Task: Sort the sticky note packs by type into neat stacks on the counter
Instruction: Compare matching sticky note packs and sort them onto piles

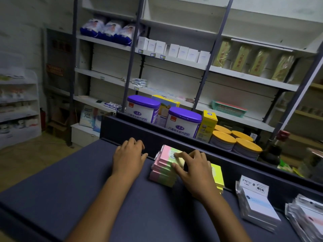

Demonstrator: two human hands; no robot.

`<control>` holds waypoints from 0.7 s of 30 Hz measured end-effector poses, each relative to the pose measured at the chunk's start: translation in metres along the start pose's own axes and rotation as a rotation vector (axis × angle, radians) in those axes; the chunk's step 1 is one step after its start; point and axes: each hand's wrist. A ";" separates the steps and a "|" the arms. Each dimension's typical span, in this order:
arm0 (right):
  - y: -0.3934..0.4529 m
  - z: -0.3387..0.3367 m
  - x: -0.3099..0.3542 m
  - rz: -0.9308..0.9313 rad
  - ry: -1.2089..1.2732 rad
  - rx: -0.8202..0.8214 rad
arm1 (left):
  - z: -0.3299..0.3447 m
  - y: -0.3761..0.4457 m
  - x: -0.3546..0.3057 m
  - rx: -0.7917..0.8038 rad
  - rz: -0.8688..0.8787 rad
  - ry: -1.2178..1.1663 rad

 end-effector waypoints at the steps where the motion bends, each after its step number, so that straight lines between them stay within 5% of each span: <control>1: -0.001 -0.001 0.000 -0.009 -0.003 0.002 | 0.000 -0.001 0.000 0.002 -0.003 -0.009; 11: -0.040 -0.057 -0.046 0.001 0.104 -0.023 | -0.029 -0.014 -0.056 -0.104 0.131 -0.178; 21: -0.150 -0.144 -0.151 0.226 -0.083 0.036 | -0.027 -0.068 -0.201 0.160 0.394 -0.192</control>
Point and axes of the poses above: each hand's wrist, its own y-axis towards the middle knuckle, its own z-axis out of the palm, x = y × z, and after that the axes turned 4 degrees about -z, right-handed
